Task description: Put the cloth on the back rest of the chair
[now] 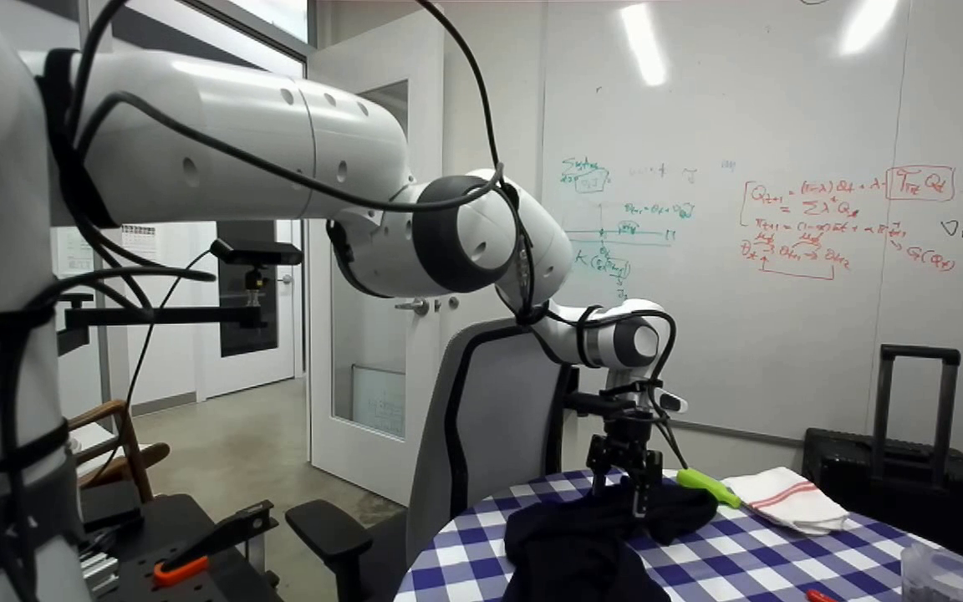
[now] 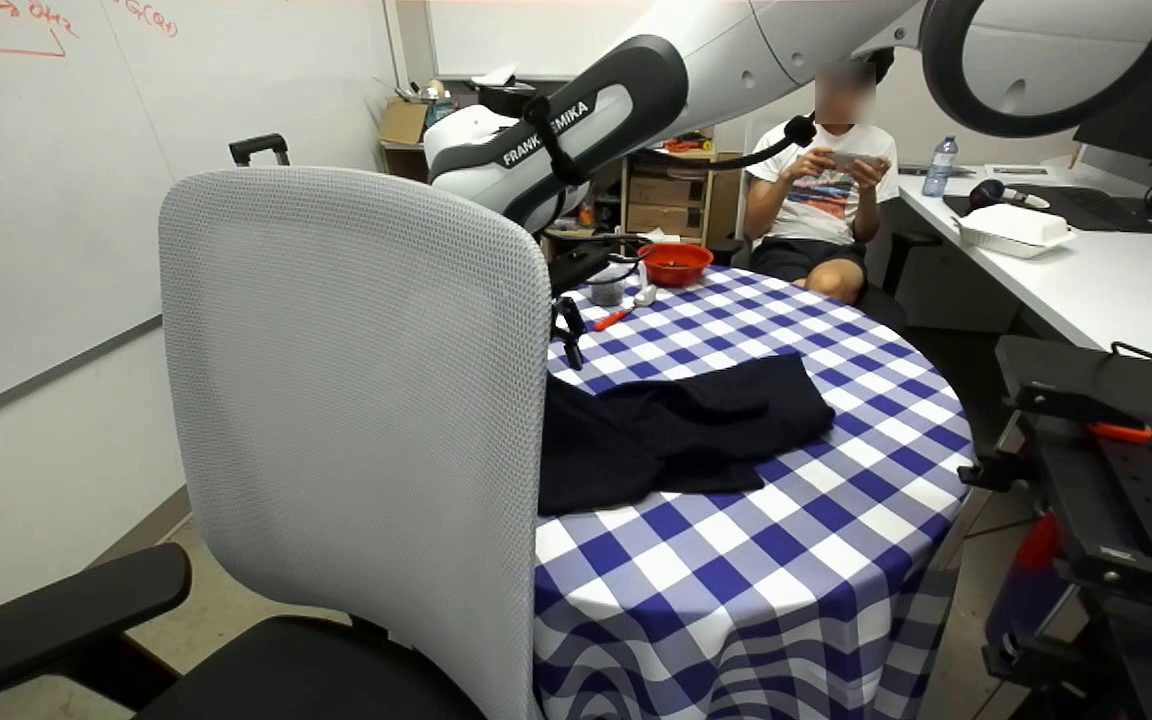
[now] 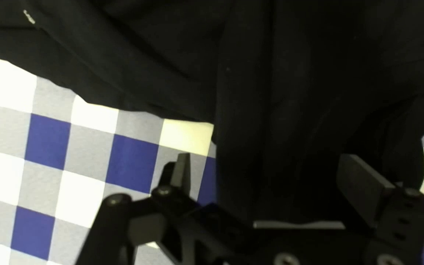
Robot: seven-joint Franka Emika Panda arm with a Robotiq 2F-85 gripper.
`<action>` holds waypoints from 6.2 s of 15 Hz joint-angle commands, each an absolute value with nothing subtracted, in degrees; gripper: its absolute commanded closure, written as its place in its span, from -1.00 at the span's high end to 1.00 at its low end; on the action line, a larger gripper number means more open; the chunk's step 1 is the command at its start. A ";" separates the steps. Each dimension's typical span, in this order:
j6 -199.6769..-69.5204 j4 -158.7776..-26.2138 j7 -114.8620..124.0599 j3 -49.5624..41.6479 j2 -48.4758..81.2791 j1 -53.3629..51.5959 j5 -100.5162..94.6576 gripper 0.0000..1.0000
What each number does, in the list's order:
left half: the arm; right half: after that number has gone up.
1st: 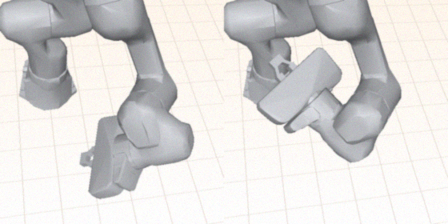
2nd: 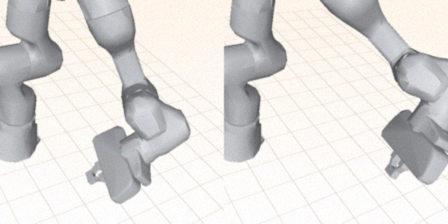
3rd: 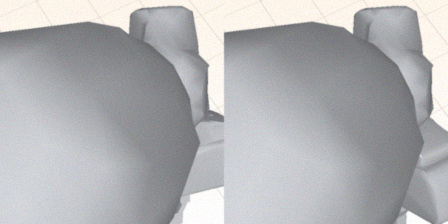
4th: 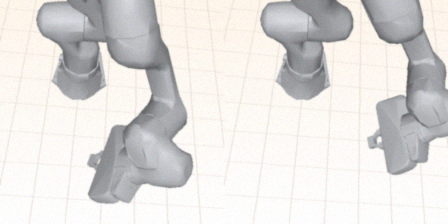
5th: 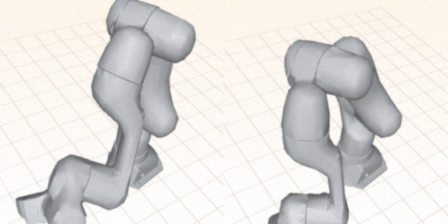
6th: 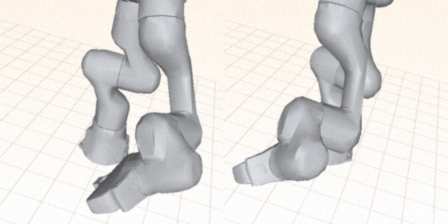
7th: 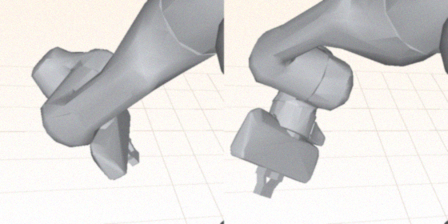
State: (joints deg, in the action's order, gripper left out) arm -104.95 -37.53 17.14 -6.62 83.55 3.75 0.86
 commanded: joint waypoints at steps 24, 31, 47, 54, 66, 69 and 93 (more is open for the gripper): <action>-99.76 -33.73 17.05 -0.70 85.26 5.98 4.59 0.94; -100.15 -34.47 17.22 -0.80 85.26 5.70 4.88 -0.19; -99.68 -20.71 18.00 -1.04 85.80 9.47 5.21 -0.96; -102.73 -22.86 17.09 -1.87 75.54 10.14 3.27 -0.96; -103.39 -22.40 18.76 -3.25 61.14 8.09 1.64 -0.96; -102.20 -22.76 18.98 -4.32 58.29 6.97 0.28 -0.96; -87.43 -24.54 2.53 -4.48 46.64 -18.14 -11.59 -0.97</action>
